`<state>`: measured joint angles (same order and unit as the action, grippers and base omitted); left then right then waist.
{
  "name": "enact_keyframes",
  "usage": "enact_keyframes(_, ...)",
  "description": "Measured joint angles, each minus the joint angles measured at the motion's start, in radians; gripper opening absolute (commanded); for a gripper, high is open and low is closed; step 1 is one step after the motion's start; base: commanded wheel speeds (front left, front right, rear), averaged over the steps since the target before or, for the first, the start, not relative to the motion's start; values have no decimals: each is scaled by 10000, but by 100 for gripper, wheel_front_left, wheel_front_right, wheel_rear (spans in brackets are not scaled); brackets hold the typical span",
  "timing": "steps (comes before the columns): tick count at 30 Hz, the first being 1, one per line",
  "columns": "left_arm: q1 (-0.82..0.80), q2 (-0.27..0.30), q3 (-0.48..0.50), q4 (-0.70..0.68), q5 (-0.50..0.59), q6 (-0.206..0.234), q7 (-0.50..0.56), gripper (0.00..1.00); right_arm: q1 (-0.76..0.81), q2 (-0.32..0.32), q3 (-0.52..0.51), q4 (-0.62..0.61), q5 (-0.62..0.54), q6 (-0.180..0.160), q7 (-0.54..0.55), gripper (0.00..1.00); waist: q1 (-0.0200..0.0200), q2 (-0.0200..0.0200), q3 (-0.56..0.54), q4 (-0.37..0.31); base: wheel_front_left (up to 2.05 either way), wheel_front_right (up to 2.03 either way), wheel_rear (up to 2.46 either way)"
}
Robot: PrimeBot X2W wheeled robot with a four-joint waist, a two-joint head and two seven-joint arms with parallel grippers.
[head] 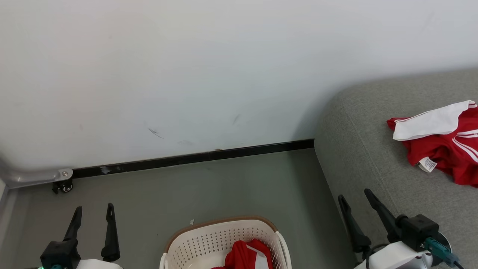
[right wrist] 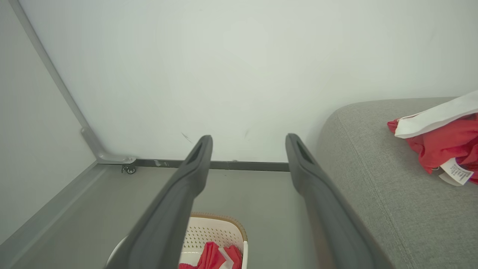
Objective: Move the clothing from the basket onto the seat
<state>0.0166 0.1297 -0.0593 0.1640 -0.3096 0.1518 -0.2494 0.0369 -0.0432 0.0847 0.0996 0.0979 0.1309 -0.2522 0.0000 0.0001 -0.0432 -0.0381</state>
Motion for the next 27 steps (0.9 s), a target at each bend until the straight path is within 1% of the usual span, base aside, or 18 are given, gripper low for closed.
enact_keyframes(6,-4,27,-35,-2,142,-138,0,100,-3,0,94,-201,0,0,0,100,0,0,72,25,0,0,0)
enact_keyframes(13,-117,105,-351,86,430,-330,0,100,-12,0,186,-334,-31,0,0,100,0,0,203,48,0,0,0)
enact_keyframes(15,-204,113,-539,136,514,-431,0,100,-18,0,182,-382,-54,0,0,100,0,0,264,51,0,0,0)
enact_keyframes(19,-699,171,-1177,612,754,-821,8,100,-45,-6,79,-566,-188,0,0,100,0,0,458,40,0,0,0)
enact_keyframes(22,-1018,194,-1549,890,955,-1026,31,100,-45,-21,-25,-637,-222,0,0,100,0,0,606,23,0,0,0)
enact_keyframes(27,-1402,-15,-2278,1446,1350,-1304,199,100,-45,-27,-299,-880,-297,0,0,100,0,0,893,-21,0,0,0)
